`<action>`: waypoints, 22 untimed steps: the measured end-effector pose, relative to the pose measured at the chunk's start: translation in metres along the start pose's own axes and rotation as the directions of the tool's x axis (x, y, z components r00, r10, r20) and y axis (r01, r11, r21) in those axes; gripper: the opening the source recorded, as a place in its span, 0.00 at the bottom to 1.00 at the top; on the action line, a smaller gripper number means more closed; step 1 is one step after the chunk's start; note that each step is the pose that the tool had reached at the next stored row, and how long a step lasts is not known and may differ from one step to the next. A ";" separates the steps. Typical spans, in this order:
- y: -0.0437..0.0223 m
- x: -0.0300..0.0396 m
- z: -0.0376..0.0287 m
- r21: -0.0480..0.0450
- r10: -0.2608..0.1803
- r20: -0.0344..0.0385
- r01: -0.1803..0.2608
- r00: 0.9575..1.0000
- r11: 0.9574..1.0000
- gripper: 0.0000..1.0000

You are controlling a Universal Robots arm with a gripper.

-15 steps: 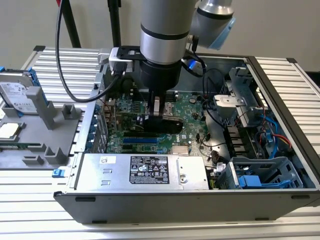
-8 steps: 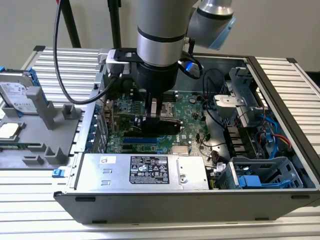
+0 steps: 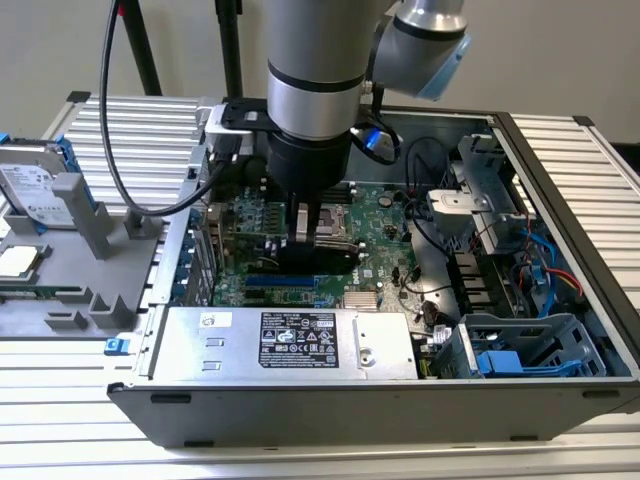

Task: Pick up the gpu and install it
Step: 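Insert the gpu into the slot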

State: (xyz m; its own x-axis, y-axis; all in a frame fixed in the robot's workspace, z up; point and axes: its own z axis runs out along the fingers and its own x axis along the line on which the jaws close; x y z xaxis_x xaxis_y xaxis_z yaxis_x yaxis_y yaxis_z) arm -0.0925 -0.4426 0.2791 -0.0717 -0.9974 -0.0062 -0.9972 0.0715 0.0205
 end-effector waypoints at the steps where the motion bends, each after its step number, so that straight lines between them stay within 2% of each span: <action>1: 0.0008 0.0005 0.0006 0.000 0.000 0.000 0.000 1.000 1.000 0.00; 22: 0.0145 0.0041 0.0126 -0.002 0.000 -0.001 0.000 1.000 1.000 0.00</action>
State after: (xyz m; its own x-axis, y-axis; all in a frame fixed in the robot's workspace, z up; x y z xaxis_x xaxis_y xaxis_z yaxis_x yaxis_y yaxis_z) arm -0.1075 -0.4456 0.2667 -0.0716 -0.9974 -0.0055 -0.9972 0.0715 0.0221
